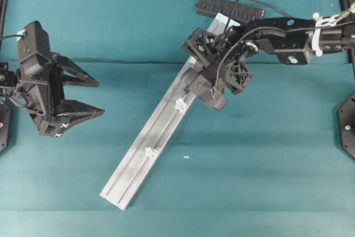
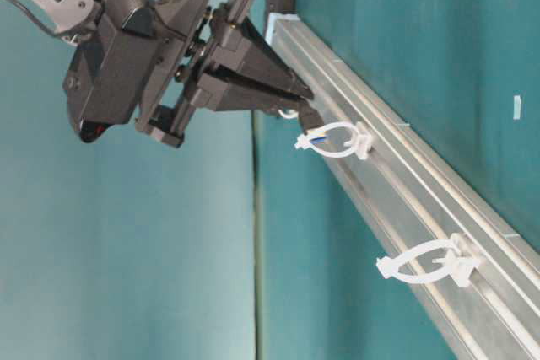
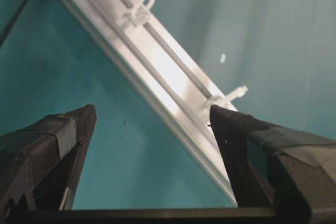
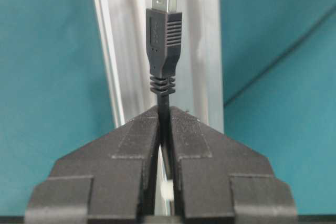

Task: Pass the USB cable through three rings with both arms.

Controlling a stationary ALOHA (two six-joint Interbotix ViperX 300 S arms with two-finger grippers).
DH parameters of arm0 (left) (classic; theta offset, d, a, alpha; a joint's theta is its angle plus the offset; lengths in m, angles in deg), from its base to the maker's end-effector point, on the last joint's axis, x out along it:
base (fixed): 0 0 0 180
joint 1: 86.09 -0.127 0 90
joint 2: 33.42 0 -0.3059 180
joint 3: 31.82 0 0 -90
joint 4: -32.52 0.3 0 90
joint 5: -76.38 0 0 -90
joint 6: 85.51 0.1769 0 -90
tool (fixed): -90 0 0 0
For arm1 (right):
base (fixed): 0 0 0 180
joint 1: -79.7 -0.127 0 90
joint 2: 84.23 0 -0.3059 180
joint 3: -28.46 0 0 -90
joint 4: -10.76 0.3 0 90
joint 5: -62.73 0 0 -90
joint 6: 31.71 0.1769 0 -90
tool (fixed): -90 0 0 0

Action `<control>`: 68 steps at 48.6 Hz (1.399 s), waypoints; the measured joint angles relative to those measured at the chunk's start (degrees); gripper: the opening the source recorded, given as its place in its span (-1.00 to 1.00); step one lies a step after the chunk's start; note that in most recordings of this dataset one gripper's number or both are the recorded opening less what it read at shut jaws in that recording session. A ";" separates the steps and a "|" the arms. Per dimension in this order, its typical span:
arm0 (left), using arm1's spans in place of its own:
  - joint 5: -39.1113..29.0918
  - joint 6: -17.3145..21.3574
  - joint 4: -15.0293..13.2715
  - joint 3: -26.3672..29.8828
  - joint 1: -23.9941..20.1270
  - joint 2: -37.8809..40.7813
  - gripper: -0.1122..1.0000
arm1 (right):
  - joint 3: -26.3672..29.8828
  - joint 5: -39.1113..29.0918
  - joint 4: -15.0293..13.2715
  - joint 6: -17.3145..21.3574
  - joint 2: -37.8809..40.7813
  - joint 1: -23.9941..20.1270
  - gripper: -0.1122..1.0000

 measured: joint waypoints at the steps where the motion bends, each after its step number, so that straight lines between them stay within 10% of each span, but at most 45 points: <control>1: 0.09 0.00 0.00 0.00 0.00 0.00 0.89 | -0.09 0.00 0.00 -0.09 0.00 -0.09 -0.68; 68: 0.00 0.00 0.00 -0.18 -0.09 0.00 0.89 | 0.09 0.53 0.09 -0.18 0.97 -2.02 -0.68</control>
